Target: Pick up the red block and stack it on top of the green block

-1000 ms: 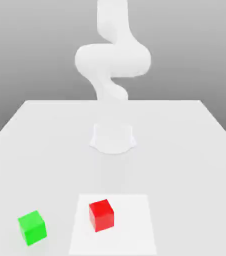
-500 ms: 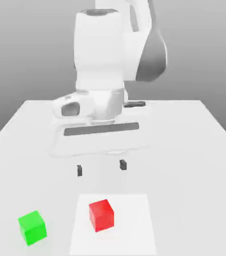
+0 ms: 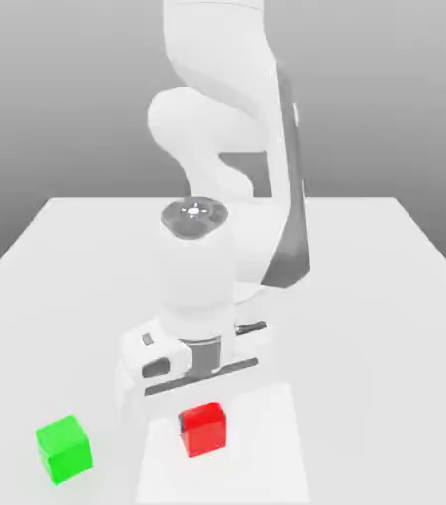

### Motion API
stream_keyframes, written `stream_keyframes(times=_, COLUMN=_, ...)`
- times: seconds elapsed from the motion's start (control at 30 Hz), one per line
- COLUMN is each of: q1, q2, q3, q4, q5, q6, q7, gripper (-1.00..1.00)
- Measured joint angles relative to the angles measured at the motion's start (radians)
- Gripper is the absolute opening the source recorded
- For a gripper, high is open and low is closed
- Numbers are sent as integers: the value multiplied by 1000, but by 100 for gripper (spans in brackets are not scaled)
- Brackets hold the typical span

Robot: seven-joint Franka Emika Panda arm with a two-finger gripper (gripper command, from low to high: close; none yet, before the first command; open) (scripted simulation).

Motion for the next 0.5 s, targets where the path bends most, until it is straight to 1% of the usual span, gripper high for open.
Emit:
stream_keyframes(times=0.07, q1=6, q2=-34, q3=-9, q4=-5, q5=-12, q6=-29, q7=9, gripper=-100)
stream_keyframes(times=0.23, q1=7, q2=-196, q3=-31, q4=-25, q5=-67, q6=-170, q7=56, gripper=-100)
stream_keyframes(times=0.3, q1=-34, q2=-206, q3=-72, q4=13, q5=-63, q6=-219, q7=114, gripper=-100)
stream_keyframes(times=0.47, q1=-154, q2=-179, q3=-171, q4=149, q5=-40, q6=-331, q7=300, gripper=-100)
stream_keyframes(times=0.5, q1=-167, q2=-164, q3=-183, q4=170, q5=-30, q6=-337, q7=322, gripper=-100)
